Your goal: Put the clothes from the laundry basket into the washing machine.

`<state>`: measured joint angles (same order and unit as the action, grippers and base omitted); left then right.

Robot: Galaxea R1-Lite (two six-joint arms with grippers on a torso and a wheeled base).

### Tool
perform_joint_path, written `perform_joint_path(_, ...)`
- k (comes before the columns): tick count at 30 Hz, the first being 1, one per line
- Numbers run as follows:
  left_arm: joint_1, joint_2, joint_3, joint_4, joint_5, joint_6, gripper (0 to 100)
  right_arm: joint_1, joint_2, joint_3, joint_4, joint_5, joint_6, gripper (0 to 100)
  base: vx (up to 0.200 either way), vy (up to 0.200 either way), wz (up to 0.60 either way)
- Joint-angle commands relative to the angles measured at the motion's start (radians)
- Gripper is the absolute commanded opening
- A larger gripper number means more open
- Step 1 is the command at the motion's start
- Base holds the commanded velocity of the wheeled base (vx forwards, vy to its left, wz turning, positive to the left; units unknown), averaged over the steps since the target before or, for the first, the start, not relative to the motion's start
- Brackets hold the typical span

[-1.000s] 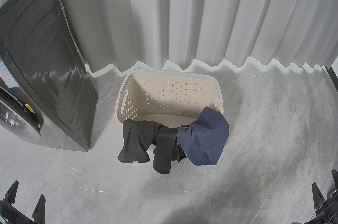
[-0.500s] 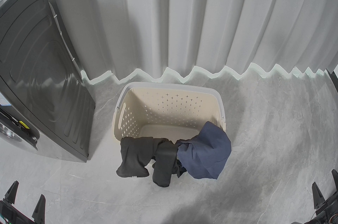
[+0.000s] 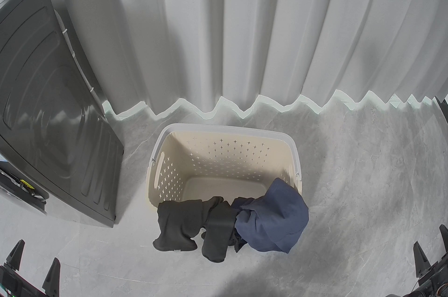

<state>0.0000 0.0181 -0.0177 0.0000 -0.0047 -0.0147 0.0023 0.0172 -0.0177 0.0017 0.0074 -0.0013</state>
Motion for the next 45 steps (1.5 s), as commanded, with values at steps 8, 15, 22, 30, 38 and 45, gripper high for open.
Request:
perform_joint_path(8,0.0,-0.018,0.016,0.0,0.0,-0.001,100,0.001,-0.017,0.016,0.0,0.0,0.0,100,0.15,0.0,0.0)
perform_joint_path(15,0.0,-0.018,0.016,0.0,0.0,-0.001,100,0.001,-0.017,0.016,0.0,0.0,0.0,100,0.0,0.0,0.0)
perform_joint_path(22,0.0,-0.018,0.016,0.0,0.0,-0.002,100,0.001,-0.017,0.016,0.0,0.0,0.0,100,0.0,0.0,0.0)
perform_joint_path(30,0.0,-0.018,0.016,0.0,0.0,-0.001,100,0.001,-0.017,0.016,0.0,0.0,0.0,100,0.0,-0.075,0.0)
perform_joint_path(38,0.0,-0.018,0.016,0.0,0.0,-0.002,100,0.001,-0.017,0.016,0.0,0.0,0.0,100,0.025,0.0,0.0)
perform_joint_path(45,0.0,-0.018,0.016,0.0,0.0,-0.004,100,0.001,-0.017,0.016,0.0,0.0,0.0,100,0.2,0.0,0.0)
